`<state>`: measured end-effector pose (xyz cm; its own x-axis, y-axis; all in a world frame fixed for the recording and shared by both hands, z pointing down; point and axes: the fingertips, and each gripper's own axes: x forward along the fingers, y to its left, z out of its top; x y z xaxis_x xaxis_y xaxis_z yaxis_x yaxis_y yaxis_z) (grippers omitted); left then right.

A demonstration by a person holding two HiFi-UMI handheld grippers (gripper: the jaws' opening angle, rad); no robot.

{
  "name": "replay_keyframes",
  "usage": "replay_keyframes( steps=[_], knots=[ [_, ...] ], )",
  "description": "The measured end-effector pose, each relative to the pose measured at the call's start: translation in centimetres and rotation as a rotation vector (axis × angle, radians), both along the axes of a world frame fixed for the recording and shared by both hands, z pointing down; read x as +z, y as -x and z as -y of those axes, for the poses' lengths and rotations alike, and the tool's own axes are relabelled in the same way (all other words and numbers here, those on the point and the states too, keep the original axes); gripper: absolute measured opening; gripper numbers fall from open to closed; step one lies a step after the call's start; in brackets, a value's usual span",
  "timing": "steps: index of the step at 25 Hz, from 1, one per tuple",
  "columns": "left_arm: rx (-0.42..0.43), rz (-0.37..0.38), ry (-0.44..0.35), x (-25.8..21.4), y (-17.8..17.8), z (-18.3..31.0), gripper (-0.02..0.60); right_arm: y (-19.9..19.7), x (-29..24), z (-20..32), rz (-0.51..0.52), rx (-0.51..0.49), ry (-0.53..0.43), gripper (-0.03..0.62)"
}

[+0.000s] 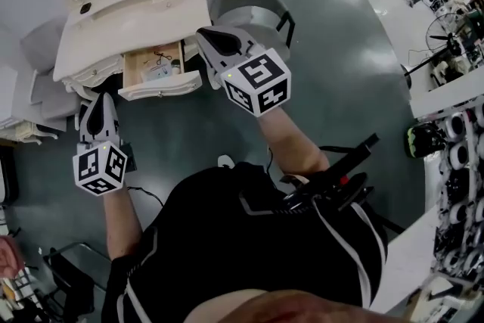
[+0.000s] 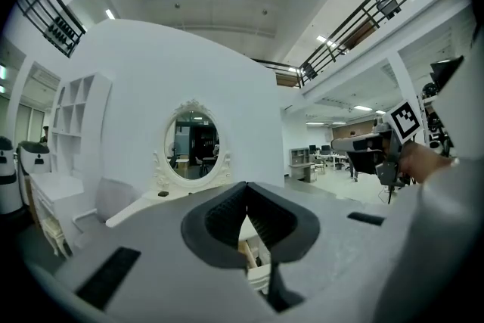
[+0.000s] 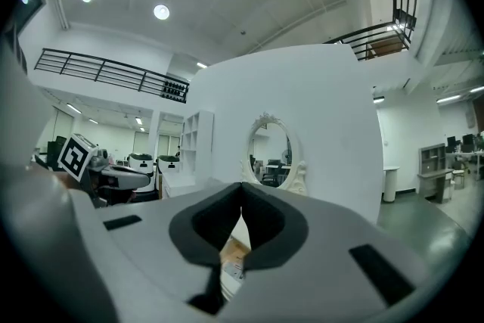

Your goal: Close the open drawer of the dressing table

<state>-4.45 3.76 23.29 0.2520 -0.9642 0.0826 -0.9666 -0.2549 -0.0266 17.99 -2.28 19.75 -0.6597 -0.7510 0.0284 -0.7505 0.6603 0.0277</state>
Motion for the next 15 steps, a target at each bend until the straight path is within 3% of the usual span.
replay_keyframes(
  steps=[10, 15],
  knots=[
    [-0.016, 0.009, 0.029, 1.7, -0.6, 6.2, 0.005, -0.8, 2.1, 6.0, 0.025, -0.021, 0.036, 0.005],
    [0.018, -0.018, 0.028, 3.0, 0.5, 8.7, 0.005, 0.7, 3.2, 8.0, -0.028, -0.007, 0.041, 0.005]
  ],
)
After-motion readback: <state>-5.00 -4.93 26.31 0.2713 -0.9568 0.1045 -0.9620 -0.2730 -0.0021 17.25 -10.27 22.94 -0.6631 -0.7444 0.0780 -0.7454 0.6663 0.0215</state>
